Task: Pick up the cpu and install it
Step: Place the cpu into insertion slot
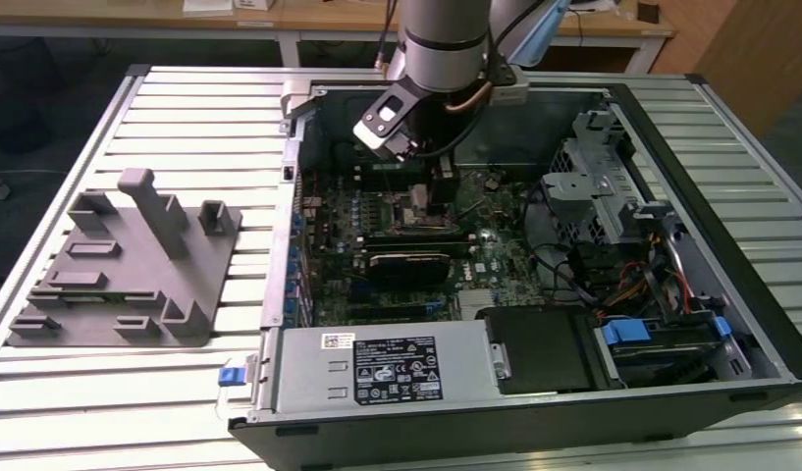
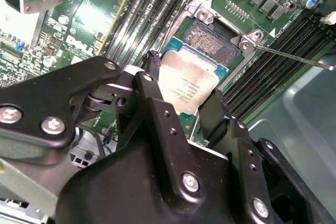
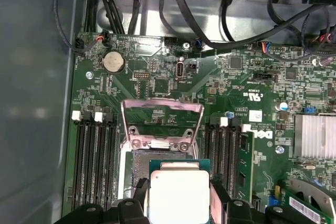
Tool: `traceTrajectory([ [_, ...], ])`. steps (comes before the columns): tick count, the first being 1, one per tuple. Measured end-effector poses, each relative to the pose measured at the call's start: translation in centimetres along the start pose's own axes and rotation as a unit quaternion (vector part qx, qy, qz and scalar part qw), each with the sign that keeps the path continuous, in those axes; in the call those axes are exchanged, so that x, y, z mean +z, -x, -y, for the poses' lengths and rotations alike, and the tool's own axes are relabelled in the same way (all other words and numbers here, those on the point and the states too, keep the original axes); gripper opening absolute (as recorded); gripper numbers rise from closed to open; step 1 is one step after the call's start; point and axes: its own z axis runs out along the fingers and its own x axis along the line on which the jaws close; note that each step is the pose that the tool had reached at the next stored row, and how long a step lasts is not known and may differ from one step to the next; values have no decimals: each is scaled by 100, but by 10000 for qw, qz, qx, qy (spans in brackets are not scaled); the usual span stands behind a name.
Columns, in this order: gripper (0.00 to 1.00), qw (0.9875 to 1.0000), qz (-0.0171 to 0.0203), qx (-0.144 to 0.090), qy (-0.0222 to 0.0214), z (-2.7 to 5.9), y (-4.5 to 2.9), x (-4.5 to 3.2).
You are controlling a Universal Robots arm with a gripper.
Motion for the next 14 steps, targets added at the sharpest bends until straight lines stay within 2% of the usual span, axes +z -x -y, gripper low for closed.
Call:
traceTrajectory([
  [7,54,10000,14,-1,-1,1,-59,69],
  [14,54,10000,14,2,-1,7,-77,144],
])
